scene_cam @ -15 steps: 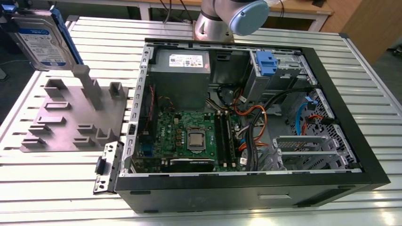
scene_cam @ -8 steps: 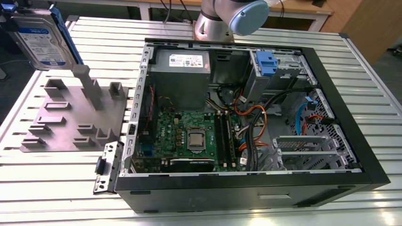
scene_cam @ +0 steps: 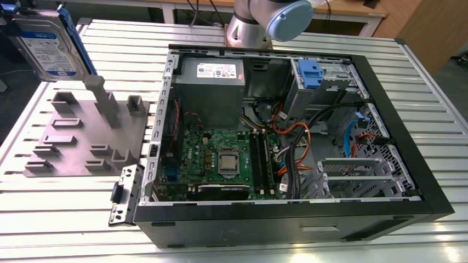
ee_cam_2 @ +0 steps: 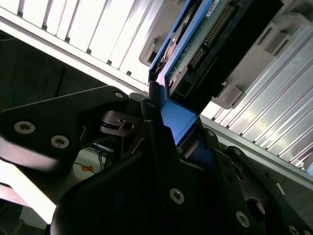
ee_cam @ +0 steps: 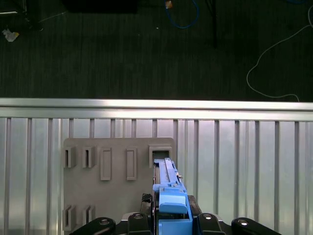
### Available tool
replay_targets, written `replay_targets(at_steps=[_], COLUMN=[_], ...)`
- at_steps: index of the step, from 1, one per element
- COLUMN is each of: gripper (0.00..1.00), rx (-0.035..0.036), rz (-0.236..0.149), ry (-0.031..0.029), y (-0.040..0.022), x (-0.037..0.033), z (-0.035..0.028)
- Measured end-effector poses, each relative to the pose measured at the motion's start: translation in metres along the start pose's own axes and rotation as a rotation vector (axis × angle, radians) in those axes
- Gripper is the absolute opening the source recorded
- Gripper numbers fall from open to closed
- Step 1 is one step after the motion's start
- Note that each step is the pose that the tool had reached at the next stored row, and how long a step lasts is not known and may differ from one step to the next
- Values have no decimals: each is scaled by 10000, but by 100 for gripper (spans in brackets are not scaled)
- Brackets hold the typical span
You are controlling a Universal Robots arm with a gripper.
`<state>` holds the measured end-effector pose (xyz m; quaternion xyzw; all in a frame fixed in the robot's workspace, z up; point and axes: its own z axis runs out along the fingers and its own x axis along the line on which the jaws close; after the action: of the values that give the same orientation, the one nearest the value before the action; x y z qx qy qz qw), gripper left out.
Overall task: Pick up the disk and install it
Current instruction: 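Pick up the disk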
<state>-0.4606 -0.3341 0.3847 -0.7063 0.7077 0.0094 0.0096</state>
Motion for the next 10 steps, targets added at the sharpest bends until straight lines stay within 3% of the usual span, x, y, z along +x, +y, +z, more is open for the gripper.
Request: replay_targets(at_steps=[10], gripper=[36], rx=[0], rz=[0], ry=[1], y=[0], x=[-1], z=[-40])
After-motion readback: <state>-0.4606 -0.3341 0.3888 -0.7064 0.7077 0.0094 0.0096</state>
